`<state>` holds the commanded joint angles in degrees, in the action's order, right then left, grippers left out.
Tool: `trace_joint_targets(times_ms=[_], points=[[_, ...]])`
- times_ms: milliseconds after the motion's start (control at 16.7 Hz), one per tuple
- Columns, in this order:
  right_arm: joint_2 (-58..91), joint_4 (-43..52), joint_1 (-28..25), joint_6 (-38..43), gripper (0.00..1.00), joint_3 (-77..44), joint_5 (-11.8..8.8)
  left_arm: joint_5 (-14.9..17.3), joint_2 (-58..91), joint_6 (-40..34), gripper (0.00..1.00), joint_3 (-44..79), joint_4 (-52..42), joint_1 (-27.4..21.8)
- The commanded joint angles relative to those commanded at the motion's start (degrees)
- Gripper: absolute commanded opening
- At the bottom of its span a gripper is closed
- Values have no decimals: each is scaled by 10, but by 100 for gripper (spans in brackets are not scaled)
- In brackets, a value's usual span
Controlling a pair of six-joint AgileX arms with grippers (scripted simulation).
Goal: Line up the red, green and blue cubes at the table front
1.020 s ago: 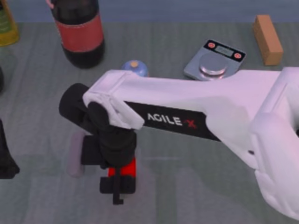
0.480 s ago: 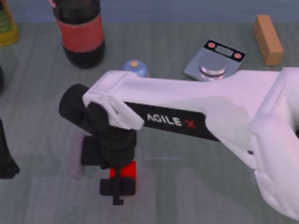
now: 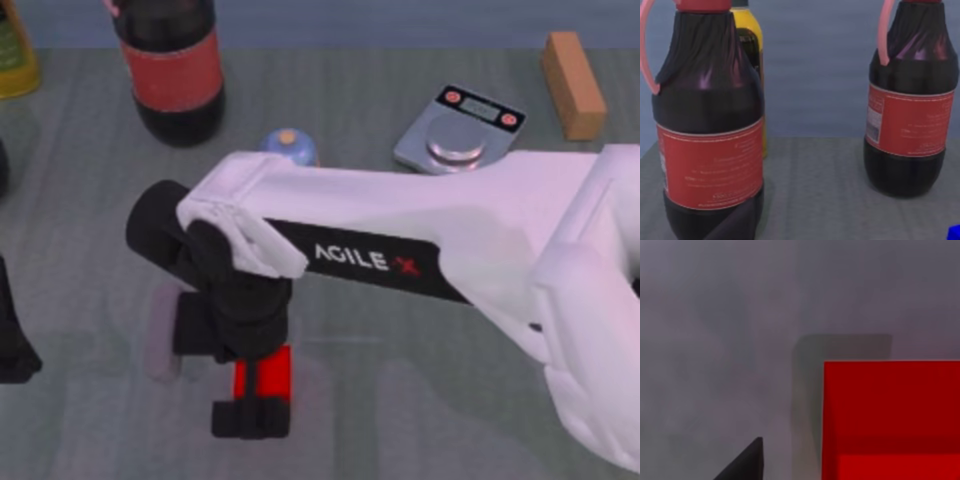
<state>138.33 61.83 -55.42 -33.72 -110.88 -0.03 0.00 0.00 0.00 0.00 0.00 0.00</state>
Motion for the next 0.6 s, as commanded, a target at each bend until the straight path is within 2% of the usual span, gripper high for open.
trace_joint_targets(times_ms=[300, 600], points=[[-2, 10, 2, 1, 100, -10, 0, 0, 0, 0, 100, 0, 0, 0], [-19, 115, -2, -1, 100, -90, -1, 0, 0, 0, 100, 0, 0, 0]])
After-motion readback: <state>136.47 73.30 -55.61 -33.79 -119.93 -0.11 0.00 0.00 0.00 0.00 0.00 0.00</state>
